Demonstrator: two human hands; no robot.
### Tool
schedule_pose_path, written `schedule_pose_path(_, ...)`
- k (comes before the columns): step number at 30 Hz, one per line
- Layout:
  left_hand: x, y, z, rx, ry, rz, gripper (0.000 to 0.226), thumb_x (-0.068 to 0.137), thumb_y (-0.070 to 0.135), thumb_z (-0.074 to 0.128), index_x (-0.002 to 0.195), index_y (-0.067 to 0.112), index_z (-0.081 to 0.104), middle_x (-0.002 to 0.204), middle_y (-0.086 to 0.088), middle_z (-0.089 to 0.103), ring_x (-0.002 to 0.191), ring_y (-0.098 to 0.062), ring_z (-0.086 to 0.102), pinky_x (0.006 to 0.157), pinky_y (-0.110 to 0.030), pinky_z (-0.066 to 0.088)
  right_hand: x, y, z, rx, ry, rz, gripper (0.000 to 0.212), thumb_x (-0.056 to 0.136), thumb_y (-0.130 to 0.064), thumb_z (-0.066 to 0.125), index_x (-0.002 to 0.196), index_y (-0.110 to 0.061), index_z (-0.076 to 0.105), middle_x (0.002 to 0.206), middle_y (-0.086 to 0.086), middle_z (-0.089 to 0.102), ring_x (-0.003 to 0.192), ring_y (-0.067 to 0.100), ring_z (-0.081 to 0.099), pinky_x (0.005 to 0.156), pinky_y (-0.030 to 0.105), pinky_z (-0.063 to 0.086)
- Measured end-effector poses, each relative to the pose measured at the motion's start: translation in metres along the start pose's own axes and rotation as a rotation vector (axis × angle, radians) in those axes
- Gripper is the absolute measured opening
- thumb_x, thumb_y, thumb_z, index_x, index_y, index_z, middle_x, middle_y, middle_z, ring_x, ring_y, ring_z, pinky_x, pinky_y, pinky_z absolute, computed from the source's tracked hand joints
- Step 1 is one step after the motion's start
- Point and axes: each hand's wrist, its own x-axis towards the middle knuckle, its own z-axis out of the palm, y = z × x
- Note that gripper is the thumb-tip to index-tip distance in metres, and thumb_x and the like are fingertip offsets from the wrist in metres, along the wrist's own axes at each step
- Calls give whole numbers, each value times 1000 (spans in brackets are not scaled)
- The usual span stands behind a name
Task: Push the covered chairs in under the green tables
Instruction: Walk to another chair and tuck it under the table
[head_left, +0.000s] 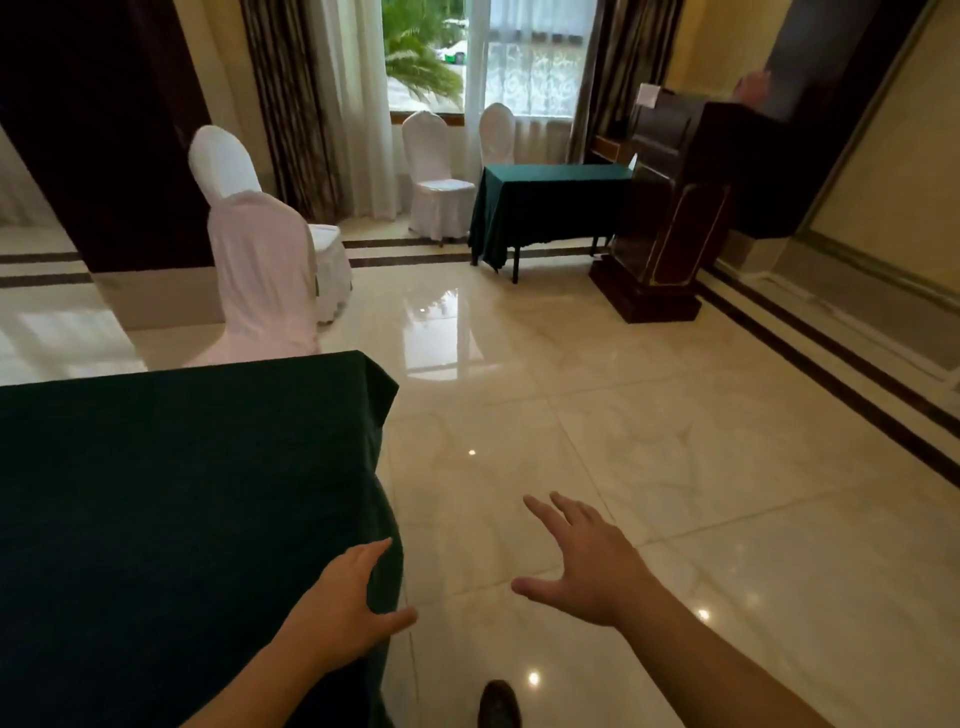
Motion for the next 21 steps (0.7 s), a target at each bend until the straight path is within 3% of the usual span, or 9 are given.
schedule_pose_path(3,75,16,-1,-31,68,-20,120,51,85,67,151,33,24,154,7,32,136,-11,33,111,-41,35,62,43,-24,-32,6,-11,108,69,-93,45,155,-50,-4,168,-3,8,150,24,14,118,47,25)
schedule_pose_path(7,191,49,-17,-55,178,-90,114,62,75,73,152,28,23,155,1,30,138,-17,30,111,-43,33,167,106,-78,-78,-14,-17,106,72,-90,49,156,-48,-1,167,-2,12,149,23,16,116,46,29)
schedule_pose_path(12,324,103,-71,-20,303,-83,109,66,73,72,152,26,25,155,-1,32,139,-20,29,111,-43,33,301,161,-147,-76,10,-52,105,72,-89,49,156,-48,0,167,-2,14,148,22,18,113,45,31)
schedule_pose_path(21,565,150,-155,75,444,-117,107,65,78,68,151,31,25,154,0,32,137,-21,32,110,-45,36,564,228,-202,-21,15,-242,103,72,-88,52,155,-49,4,166,-2,20,147,23,24,110,47,35)
